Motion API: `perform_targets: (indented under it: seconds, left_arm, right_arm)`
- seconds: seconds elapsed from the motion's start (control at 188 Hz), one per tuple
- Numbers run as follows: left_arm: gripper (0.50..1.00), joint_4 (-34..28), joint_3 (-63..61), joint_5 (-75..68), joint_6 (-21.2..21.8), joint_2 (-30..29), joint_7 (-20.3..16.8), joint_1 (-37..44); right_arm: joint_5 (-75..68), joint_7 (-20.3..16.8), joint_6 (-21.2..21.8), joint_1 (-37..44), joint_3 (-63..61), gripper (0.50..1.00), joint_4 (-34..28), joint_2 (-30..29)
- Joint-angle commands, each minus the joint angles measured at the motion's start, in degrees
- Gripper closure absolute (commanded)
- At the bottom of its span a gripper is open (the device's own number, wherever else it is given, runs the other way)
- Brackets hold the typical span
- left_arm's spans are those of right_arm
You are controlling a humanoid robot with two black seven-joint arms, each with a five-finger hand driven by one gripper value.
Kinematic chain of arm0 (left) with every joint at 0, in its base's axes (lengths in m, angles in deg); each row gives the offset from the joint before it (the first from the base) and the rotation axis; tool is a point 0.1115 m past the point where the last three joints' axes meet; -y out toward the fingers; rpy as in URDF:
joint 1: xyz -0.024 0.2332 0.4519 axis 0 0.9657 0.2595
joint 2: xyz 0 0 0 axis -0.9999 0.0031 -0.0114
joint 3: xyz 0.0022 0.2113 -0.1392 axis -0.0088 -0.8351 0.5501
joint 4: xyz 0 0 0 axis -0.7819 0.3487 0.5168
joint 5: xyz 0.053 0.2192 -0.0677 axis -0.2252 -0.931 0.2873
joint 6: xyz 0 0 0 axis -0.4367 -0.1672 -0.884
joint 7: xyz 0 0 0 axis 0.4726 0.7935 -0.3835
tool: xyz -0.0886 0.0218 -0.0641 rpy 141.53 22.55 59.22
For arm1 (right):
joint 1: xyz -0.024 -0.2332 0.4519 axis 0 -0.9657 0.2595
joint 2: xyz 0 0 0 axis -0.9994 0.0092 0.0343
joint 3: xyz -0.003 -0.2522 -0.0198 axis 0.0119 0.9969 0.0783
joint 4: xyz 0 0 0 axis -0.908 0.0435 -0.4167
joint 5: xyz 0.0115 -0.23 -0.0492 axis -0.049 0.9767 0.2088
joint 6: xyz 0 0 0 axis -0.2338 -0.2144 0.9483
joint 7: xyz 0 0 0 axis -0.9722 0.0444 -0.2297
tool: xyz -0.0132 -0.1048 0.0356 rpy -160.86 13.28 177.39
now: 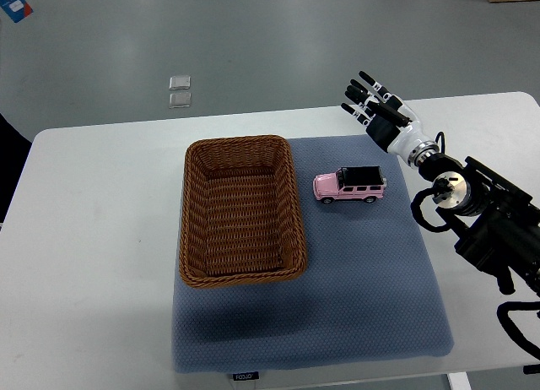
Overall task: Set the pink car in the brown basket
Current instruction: 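Reach the right hand forward over the pink toy car, then lower the right hand and close its fingers around the pink car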
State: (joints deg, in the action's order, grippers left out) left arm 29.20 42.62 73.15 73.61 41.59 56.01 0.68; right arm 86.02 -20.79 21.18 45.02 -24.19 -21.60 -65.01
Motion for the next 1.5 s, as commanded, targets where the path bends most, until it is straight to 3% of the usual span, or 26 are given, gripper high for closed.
perform_targets:
  seconds: [0.0,0.309,0.416,0.528,0.725,0.778,0.784,0.896,1.023,1.247,1.493]
  left_arm:
    - [0.500,0.1,0.0,0.0,0.0,0.0,0.0,0.0]
    - [0.500,-0.1,0.0,0.0,0.0,0.0,0.0,0.0]
    - [0.500,-0.1,-0.1,0.0,0.0,0.0,-0.1,0.0]
    - [0.500,-0.1,0.0,0.0,0.0,0.0,-0.1,0.0]
    - [0.500,-0.1,0.0,0.1,0.0,0.0,-0.1,0.0]
    - [0.500,-0.1,0.0,0.1,0.0,0.0,-0.1,0.0]
    - [0.500,-0.1,0.0,0.1,0.0,0.0,-0.1,0.0]
    - [0.500,0.0,0.0,0.0,0.0,0.0,0.0,0.0]
    - [0.500,0.1,0.0,0.0,0.0,0.0,-0.1,0.0]
    - [0.500,0.0,0.0,0.0,0.0,0.0,-0.1,0.0]
    - [0.500,0.2,0.0,0.0,0.0,0.0,-0.1,0.0]
  right_arm:
    - [0.0,0.1,0.0,0.3,1.0,0.589,0.0,0.2]
    - [1.6,0.0,0.9,1.1,4.0,0.589,-0.5,1.0]
    - [8.6,0.0,2.3,3.9,8.1,0.591,-0.5,1.8]
    - [20.3,-0.1,4.7,7.8,13.3,0.589,-1.3,6.7]
    - [44.2,0.0,9.2,16.2,23.9,0.589,-8.7,15.6]
    - [44.2,0.0,9.2,16.2,23.9,0.589,-8.7,15.6]
    - [50.0,0.0,9.7,18.2,27.3,0.589,-11.8,17.5]
    - [56.2,-0.1,9.7,19.7,32.8,0.589,-18.7,20.7]
    - [59.2,-0.3,8.3,19.5,36.7,0.589,-21.7,20.7]
    - [62.7,-2.3,0.4,17.1,39.7,0.589,-21.7,19.8]
    - [63.0,-3.3,-1.1,15.5,39.7,0.589,-21.4,19.4]
